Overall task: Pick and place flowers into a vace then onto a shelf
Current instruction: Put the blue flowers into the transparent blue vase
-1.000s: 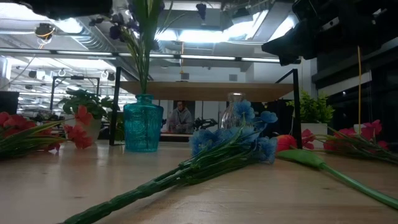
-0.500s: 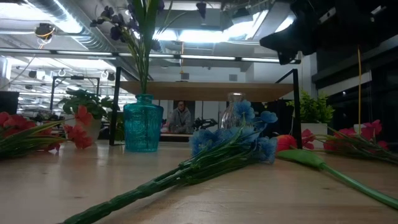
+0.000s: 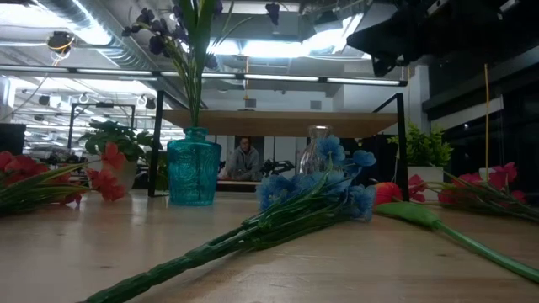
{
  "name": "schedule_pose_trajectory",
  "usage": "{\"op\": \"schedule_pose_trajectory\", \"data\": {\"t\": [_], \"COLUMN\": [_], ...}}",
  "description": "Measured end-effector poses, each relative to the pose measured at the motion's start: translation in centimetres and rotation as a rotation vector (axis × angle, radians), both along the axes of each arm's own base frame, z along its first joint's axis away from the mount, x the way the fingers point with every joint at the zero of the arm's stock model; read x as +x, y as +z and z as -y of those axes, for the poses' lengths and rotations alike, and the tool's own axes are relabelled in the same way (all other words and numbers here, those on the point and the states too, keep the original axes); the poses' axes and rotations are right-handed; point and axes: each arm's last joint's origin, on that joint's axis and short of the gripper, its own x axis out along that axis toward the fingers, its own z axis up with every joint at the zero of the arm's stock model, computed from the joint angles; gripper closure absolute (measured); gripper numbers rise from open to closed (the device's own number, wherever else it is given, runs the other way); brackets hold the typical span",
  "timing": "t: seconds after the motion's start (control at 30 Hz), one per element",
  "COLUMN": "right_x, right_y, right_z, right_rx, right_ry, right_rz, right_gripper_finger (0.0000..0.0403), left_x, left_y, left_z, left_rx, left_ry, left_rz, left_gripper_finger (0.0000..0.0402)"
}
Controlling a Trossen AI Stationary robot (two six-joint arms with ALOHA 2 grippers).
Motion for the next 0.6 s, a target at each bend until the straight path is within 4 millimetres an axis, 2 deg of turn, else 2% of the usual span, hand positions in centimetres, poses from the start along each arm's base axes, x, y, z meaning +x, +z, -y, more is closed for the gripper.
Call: {"op": "schedule_pose_trajectory", "data": {"t": [0.23, 0.43, 0.6], "right_x": [0.0, 0.0, 0.0], "right_y": [0.0, 0.0, -0.1], "right_z": [0.0, 0.0, 0.0], "right_rx": [0.022, -0.002, -0.027], "right_ry": [-0.003, 0.000, 0.003], "right_rz": [-0.005, -0.004, -0.007], "right_gripper_finger": [0.0398, 0.0398, 0.0398], "left_x": [1.9, 4.6, 7.3], "left_y": [-2.0, -1.5, -2.1], "left_z": [-1.3, -2.3, -1.7], "left_rx": [-0.153, -0.263, -0.312], "left_ry": [-0.087, -0.110, -0.128], "left_rz": [-0.115, -0.287, -0.405], "left_gripper_finger": [0.0400, 0.0400, 0.0400]}}
